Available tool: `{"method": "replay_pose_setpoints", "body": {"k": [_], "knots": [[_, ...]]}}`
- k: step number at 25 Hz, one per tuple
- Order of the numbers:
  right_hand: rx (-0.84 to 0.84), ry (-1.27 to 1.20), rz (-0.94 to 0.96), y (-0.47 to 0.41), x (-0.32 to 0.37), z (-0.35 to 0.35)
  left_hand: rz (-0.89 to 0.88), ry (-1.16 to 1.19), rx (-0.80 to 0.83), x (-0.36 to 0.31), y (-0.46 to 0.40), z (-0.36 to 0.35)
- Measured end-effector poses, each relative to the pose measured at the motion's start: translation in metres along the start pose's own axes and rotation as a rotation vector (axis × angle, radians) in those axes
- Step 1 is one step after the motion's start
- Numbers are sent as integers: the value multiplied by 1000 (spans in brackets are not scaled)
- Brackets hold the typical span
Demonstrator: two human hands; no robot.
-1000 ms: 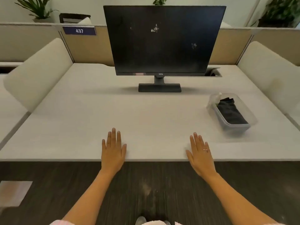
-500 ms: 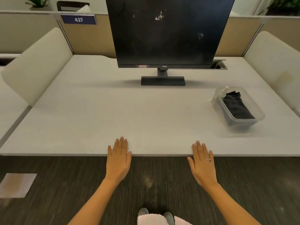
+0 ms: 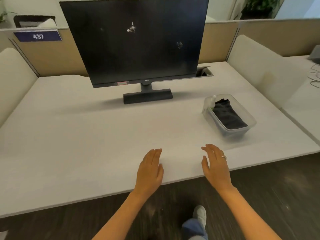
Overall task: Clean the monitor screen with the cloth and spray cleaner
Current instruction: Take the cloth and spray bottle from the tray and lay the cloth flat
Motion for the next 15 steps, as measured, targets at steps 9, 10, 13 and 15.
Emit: {"method": "replay_pose_setpoints", "body": {"k": [9, 10, 13, 15], "knots": [[-119, -173, -59, -168, -56, 69, 20, 245, -17, -70, -169, -81], [-35, -159, -99, -185, -68, 63, 51, 293, -18, -76, -183, -93], [304, 128, -199, -221, -105, 23, 144, 435, -18, -87, -215, -126], [439, 357, -191, -229, -117, 1, 163, 528, -41, -98, -232, -141]]}}
Point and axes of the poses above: each hand's wrist, its own y-axis away from the middle knuckle, its own z-axis out of the back of the hand, x = y × z, the point moved 9 cm from there along -y, towards the middle knuckle, and after that the axes turned 15 degrees about -z, right-handed, at the moved point
